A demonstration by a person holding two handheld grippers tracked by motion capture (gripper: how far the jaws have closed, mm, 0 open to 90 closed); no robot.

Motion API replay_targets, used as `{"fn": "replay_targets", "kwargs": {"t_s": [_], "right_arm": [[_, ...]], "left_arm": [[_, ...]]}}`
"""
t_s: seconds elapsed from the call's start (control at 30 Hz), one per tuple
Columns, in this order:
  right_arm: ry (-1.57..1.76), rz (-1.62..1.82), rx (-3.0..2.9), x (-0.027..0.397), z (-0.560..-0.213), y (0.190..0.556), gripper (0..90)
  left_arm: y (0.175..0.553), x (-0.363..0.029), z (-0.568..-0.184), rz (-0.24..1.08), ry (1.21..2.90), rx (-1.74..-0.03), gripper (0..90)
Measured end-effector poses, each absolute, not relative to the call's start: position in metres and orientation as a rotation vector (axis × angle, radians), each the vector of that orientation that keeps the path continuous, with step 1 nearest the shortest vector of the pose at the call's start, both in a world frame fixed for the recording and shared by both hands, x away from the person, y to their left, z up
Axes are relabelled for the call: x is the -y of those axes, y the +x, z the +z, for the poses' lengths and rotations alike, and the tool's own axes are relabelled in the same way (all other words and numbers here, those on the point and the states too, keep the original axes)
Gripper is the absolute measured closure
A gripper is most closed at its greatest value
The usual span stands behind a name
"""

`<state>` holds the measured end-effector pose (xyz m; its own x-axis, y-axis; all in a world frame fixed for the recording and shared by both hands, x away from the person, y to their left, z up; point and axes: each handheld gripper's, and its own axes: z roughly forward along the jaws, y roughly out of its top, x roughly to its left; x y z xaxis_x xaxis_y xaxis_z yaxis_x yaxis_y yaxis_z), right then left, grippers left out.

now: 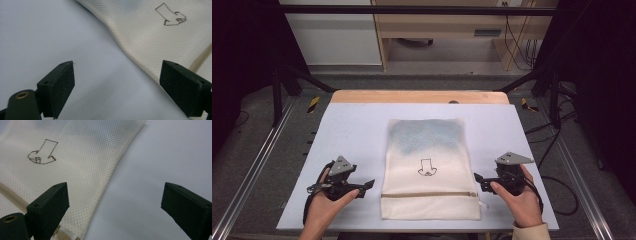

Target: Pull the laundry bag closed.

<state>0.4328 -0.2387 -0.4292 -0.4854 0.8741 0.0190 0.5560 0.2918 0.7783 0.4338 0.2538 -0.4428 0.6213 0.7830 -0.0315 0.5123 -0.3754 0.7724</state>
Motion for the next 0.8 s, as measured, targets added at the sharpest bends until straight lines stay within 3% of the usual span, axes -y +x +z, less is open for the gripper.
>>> {"fn": "replay_targets", "kwargs": {"t_s": [0.17, 0.4, 0.8], "right_arm": [[1.346, 1.002, -2.128, 0.248, -0.429, 0.433, 9.1], [1.441, 0.871, -2.137, 0.263, -0.43, 0.433, 10.9], [1.57, 0.677, -2.17, 0.281, -0.443, 0.429, 12.1]], "left_arm": [[0.436, -0.274, -0.439, 0.503, 2.076, -1.07, 12.7], [0.437, -0.31, -0.435, 0.488, 2.104, -1.188, 14.5], [0.435, -0.336, -0.442, 0.529, 2.215, -1.301, 12.2]]}}
